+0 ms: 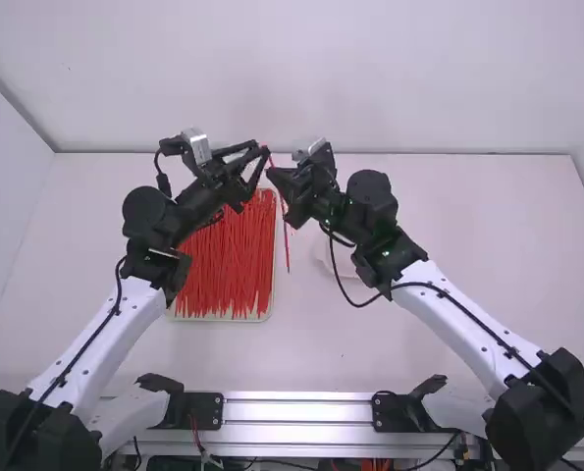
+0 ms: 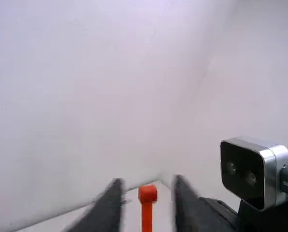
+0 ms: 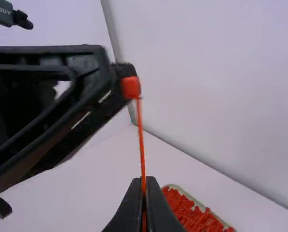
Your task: Fasten the cable tie
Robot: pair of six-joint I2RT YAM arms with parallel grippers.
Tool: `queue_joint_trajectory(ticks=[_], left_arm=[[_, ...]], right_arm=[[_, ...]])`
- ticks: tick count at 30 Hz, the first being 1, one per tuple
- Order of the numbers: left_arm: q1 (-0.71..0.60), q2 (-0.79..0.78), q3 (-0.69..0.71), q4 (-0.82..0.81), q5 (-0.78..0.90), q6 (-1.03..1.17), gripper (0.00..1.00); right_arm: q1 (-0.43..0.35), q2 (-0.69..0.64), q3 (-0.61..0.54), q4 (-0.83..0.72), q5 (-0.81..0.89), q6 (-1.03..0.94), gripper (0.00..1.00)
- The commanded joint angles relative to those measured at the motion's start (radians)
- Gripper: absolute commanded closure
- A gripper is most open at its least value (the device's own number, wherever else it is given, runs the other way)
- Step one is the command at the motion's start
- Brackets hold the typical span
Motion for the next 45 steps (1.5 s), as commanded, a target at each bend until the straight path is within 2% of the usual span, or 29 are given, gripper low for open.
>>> queue_joint_trajectory(ticks=[1,2,4,6,12,16,19,24,31,32,37,43,45], left_arm=[[-0.008,0.004,-0.005,0.004,0.01,0.026,0.31],[-0.008,0.004,-0.005,0.004,0.01,0.026,0.29],[0.007,0.004,-0.005,0.004,0.017,0.026,0.07],[0.026,0.004,-0.004,0.006,0.053,0.032,0.0],[0.141,0.004,-0.003,0.1,0.309,0.048,0.01],[0.182,0.004,0.011,0.15,0.428,0.052,0.01],[0.195,0.01,0.047,0.144,0.526,0.1,0.01],[0.203,0.049,0.177,0.019,0.675,0.14,0.01],[0.196,0.124,0.307,0.025,0.782,0.071,0.01],[0.189,0.143,0.332,0.05,0.793,0.035,0.01],[0.144,0.209,0.416,0.195,0.887,-0.097,0.01],[0.069,0.273,0.486,0.192,0.907,-0.112,0.01],[0.045,0.301,0.502,0.176,0.908,-0.109,0.05]], right_arm=[[-0.018,0.006,0.031,0.006,-0.043,0.003,1.0],[-0.021,0.006,0.031,0.006,-0.051,0.004,1.0],[-0.053,0.006,0.031,0.009,-0.126,0.004,1.0],[-0.082,0.006,0.031,0.01,-0.191,0.004,1.0],[-0.189,0.006,0.031,0.057,-0.454,0.004,1.0],[-0.226,0.006,0.031,0.105,-0.542,0.043,1.0],[-0.246,0.006,0.027,0.149,-0.609,0.057,1.0],[-0.282,0.006,0.006,0.263,-0.689,0.156,1.0],[-0.277,0.006,-0.068,0.536,-0.689,0.288,1.0],[-0.283,0.006,-0.09,0.624,-0.678,0.333,1.0],[-0.282,0.006,-0.156,0.823,-0.601,0.458,1.0],[-0.241,0.006,-0.184,0.837,-0.519,0.468,1.0],[-0.226,0.006,-0.185,0.836,-0.505,0.476,1.0]])
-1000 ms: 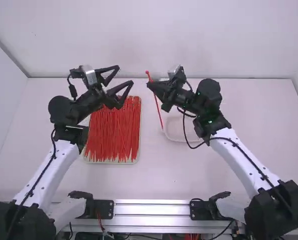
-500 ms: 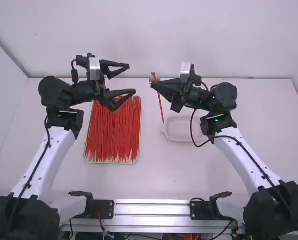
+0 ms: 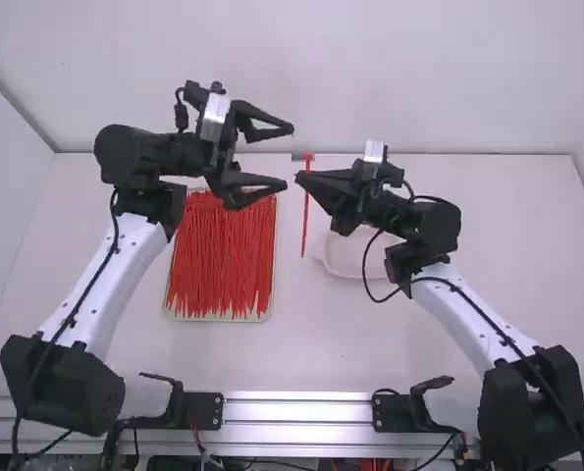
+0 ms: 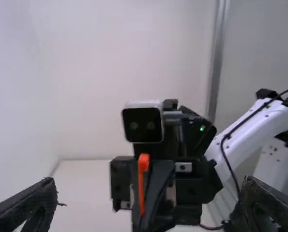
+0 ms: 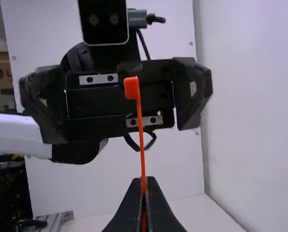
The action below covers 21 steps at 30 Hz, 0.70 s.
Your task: Fasten the cable tie
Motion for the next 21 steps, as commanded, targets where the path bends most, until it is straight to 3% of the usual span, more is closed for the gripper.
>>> queue_joint_trajectory(ticks=[1,11,15,21], left_arm=[[-0.02,0.03,0.032,0.001,0.023,-0.018,0.07],[-0.032,0.053,0.034,0.001,0.006,-0.025,0.31],[-0.038,0.053,0.034,-0.001,0.002,-0.025,0.53],[-0.039,0.053,0.033,-0.067,-0.021,-0.004,0.65]], right_arm=[[0.016,0.004,-0.001,0.006,0.046,0.03,1.0],[0.023,0.004,-0.001,0.005,0.044,0.056,1.0],[0.023,0.004,-0.001,-0.033,0.043,0.054,1.0],[0.03,0.004,-0.001,-0.05,0.039,0.048,1.0]])
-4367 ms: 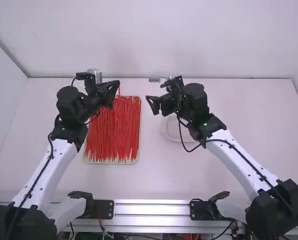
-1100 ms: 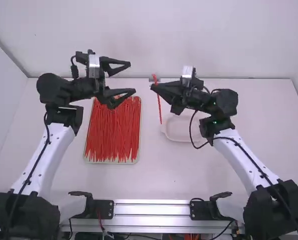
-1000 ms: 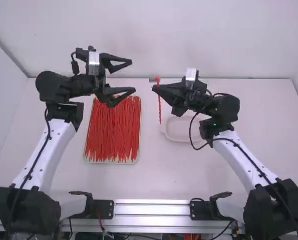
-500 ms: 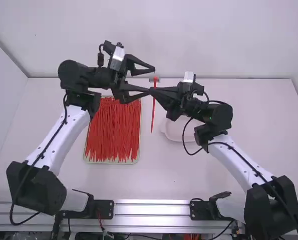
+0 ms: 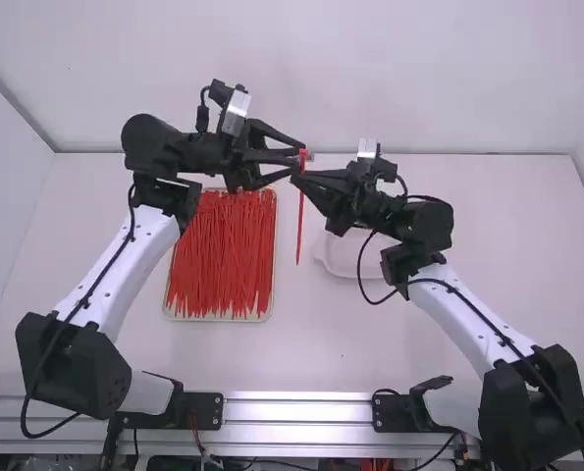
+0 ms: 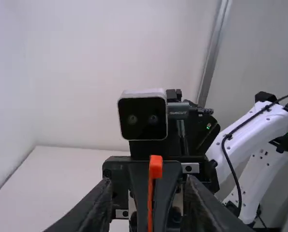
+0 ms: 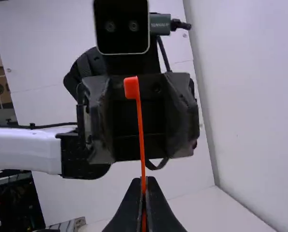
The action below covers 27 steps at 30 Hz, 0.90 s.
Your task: Fasten the cable tie
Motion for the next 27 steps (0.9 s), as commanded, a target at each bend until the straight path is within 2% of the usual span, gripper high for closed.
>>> queue_joint_trajectory(ticks=[1,2,4,9,12,15,16,18,19,20,21,27], left_arm=[[-0.008,-0.008,0.023,-0.008,-0.013,0.029,0.67],[-0.008,-0.008,0.024,-0.02,-0.011,0.03,0.73],[-0.007,-0.008,0.024,-0.036,-0.014,0.031,0.77],[-0.008,-0.008,0.023,-0.029,0.0,0.03,0.82],[-0.006,-0.008,0.023,-0.033,0.001,0.03,0.98],[-0.007,-0.008,0.023,-0.032,0.0,0.03,0.98],[-0.007,-0.008,0.023,-0.032,-0.002,0.029,0.98],[-0.006,-0.008,0.023,-0.032,-0.007,0.023,0.98],[-0.006,-0.008,0.023,-0.027,-0.006,0.023,0.98],[-0.006,-0.008,0.024,-0.027,-0.007,0.022,0.98],[-0.005,-0.008,0.029,-0.025,-0.007,0.023,0.98],[0.036,-0.008,0.074,-0.028,-0.006,-0.021,0.98]], right_arm=[[0.01,0.004,-0.001,0.006,0.003,0.003,1.0],[0.019,0.004,-0.001,0.005,0.006,-0.002,1.0],[0.027,0.004,-0.001,0.004,0.005,-0.02,1.0],[0.032,0.004,-0.001,0.006,0.009,-0.026,1.0],[0.032,0.004,-0.001,0.005,0.01,-0.023,1.0],[0.032,0.004,-0.001,0.005,0.009,-0.024,1.0],[0.032,0.004,-0.001,0.005,0.009,-0.023,0.95],[0.032,0.004,-0.001,0.005,0.008,-0.024,0.66],[0.032,0.004,-0.001,0.004,0.005,-0.024,0.31],[0.032,0.004,-0.001,0.002,0.005,-0.023,0.06],[0.033,0.004,-0.001,-0.002,0.004,-0.024,0.02],[0.01,0.004,-0.009,-0.109,-0.023,-0.015,0.02]])
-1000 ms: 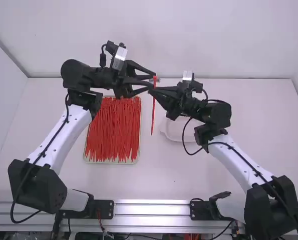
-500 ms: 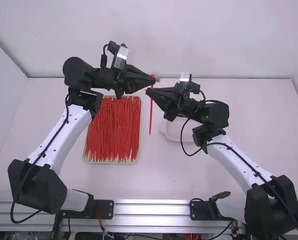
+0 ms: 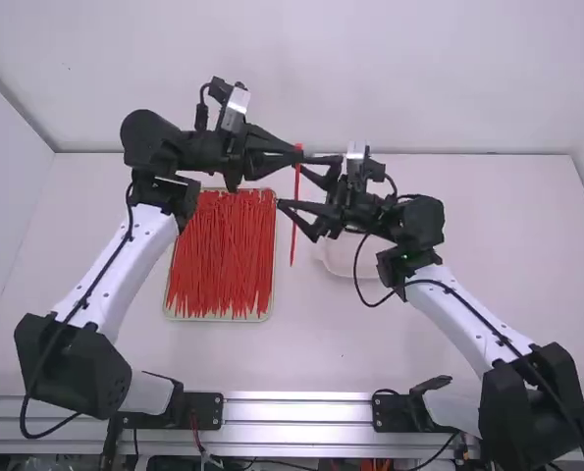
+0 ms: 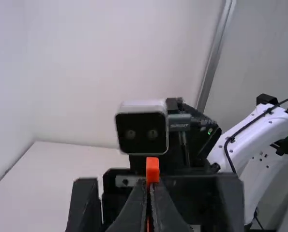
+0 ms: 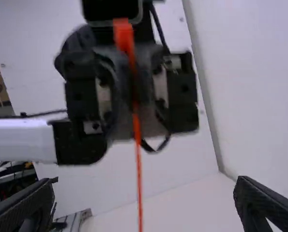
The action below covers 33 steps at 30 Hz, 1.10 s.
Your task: Fasten the cable tie
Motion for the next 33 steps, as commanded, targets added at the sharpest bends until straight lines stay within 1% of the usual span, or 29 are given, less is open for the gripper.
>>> queue_joint_trajectory(ticks=[1,6,9,12,15,20,22,25,28,29,31,33], left_arm=[[0.034,-0.009,0.06,0.01,-0.007,-0.025,0.98],[0.07,-0.008,0.101,0.005,-0.013,-0.031,0.98],[0.085,-0.008,0.108,0.006,-0.062,-0.077,0.98],[0.081,-0.008,0.109,0.014,-0.101,-0.089,0.98],[0.076,-0.009,0.109,0.012,-0.139,-0.093,0.98],[0.077,-0.008,0.109,0.01,-0.156,-0.093,0.98],[0.077,-0.009,0.109,0.006,-0.158,-0.097,0.98],[0.077,-0.008,0.108,0.01,-0.146,-0.11,0.98],[0.077,-0.008,0.108,0.01,-0.138,-0.11,0.98],[0.077,-0.008,0.108,0.009,-0.139,-0.111,0.98],[0.077,-0.008,0.108,0.011,-0.141,-0.11,0.98],[0.077,-0.008,0.108,0.01,-0.145,-0.111,0.98]], right_arm=[[-0.023,-0.001,-0.006,-0.03,-0.052,0.01,0.02],[-0.07,-0.001,-0.008,-0.114,-0.15,-0.002,0.02],[-0.082,0.0,-0.009,-0.131,-0.183,-0.002,0.02],[-0.082,0.0,-0.009,-0.156,-0.199,-0.003,0.02],[-0.068,0.0,-0.009,-0.216,-0.207,-0.087,0.02],[-0.039,0.0,-0.009,-0.305,-0.204,-0.19,0.01],[-0.032,0.0,-0.009,-0.344,-0.204,-0.255,0.07],[-0.025,0.0,-0.009,-0.422,-0.183,-0.339,0.07],[-0.026,0.0,-0.009,-0.492,-0.137,-0.371,0.13],[-0.026,0.0,-0.009,-0.505,-0.136,-0.384,0.13],[-0.027,0.0,-0.009,-0.52,-0.141,-0.397,0.19],[-0.027,0.001,-0.009,-0.519,-0.141,-0.395,0.21]])
